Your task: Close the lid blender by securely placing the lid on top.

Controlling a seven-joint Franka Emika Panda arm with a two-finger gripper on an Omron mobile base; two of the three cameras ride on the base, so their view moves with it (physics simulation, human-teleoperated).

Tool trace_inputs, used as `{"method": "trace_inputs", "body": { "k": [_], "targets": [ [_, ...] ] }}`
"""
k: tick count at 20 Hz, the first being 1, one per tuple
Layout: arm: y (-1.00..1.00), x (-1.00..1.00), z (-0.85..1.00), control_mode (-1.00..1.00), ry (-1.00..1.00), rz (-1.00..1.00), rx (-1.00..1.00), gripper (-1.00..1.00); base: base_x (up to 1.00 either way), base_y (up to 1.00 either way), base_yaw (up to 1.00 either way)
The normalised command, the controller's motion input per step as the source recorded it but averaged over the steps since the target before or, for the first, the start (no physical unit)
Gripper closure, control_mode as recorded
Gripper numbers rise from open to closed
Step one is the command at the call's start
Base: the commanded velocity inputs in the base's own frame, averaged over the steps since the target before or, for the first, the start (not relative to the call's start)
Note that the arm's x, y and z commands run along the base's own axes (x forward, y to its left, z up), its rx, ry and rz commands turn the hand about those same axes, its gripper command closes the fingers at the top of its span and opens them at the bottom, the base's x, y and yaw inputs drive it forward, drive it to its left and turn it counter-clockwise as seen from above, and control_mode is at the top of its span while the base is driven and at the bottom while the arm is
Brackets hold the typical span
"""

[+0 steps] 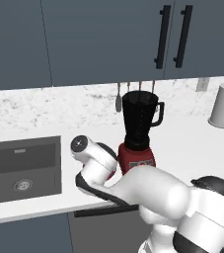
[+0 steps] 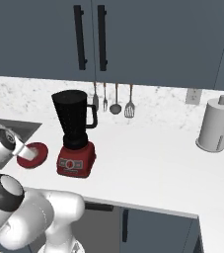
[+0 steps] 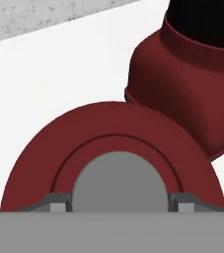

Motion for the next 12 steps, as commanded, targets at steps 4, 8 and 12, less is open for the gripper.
{"method": "trace_inputs", "body": {
  "k": [4,8,12],
  "targets": [
    [0.0,-0.53,0.92,-1.0,-0.21,0.04,0.02,1.0,0.0,0.0,0.0],
    [0.0,-0.36,0.99,-1.0,-0.08,0.04,0.01,1.0,0.0,0.0,0.0],
    [0.0,-0.29,1.0,-1.0,0.0,0.03,0.0,1.0,0.0,0.0,0.0]
  ]
}}
